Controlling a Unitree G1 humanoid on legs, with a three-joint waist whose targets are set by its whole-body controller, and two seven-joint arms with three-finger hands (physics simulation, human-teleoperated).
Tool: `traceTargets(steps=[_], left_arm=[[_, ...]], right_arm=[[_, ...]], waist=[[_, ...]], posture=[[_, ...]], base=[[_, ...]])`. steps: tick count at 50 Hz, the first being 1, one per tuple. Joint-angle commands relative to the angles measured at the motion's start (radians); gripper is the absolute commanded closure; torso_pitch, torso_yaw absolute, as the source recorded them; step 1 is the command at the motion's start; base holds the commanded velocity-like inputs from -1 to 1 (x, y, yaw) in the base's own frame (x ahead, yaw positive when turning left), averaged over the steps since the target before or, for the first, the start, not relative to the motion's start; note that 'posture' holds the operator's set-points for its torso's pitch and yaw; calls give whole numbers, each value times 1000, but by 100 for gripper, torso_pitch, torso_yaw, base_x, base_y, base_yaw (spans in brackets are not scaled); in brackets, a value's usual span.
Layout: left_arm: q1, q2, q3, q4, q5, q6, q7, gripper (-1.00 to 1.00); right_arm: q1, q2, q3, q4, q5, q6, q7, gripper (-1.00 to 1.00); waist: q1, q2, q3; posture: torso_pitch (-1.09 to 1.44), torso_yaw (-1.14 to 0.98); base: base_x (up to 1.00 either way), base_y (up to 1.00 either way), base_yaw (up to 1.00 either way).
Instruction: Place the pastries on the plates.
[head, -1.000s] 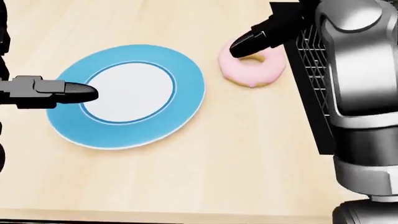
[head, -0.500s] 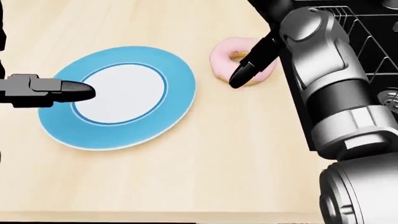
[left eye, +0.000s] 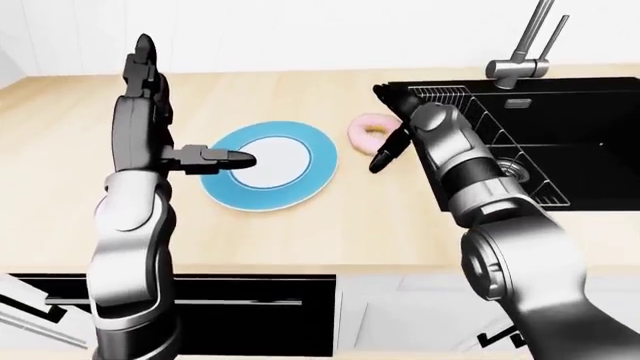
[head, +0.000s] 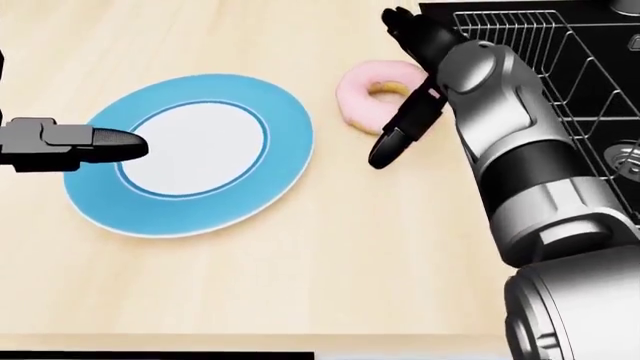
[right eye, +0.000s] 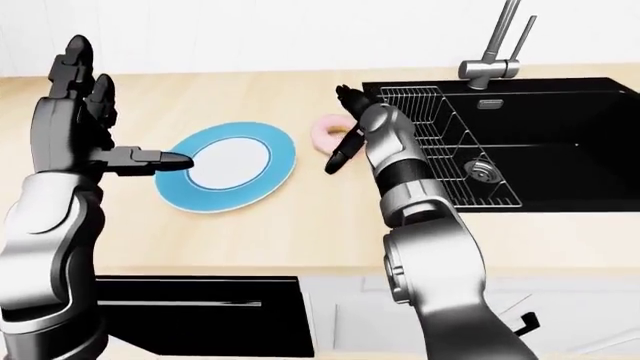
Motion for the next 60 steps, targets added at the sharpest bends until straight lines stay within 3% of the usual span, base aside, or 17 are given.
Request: traceTargets(steps=[1, 4, 14, 27, 39, 60], left_arm=[[-27, 13, 11, -32, 1, -26, 4, -100], [-23, 14, 13, -38, 0, -23, 4, -100], [-12, 11, 12, -39, 0, -31, 8, -100], [-7, 12, 16, -50, -1, -28, 7, -100], [-22, 20, 19, -65, -7, -4, 8, -100], [-8, 25, 29, -78, -14, -4, 12, -100]], right_arm=[[-41, -13, 1, -38, -15, -24, -15, -100], [-40, -14, -1, -40, -24, -24, -12, -100], [-23, -14, 3, -53, -52, -33, -3, -56], [-16, -14, 15, -78, -109, -47, 8, -23], [-35, -15, 9, -87, -143, -60, 4, 25], [-157, -28, 3, -104, -171, -67, 1, 50]], waist=[[0, 2, -29], [0, 2, -30], [0, 3, -30], [-2, 2, -32], [-1, 3, -31], [-1, 3, -20]], posture=[[0, 0], [0, 0], [0, 0], [0, 0], [0, 0], [0, 0]], base=[[0, 0, 0], [0, 0, 0], [0, 0, 0], [0, 0, 0], [0, 0, 0], [0, 0, 0]])
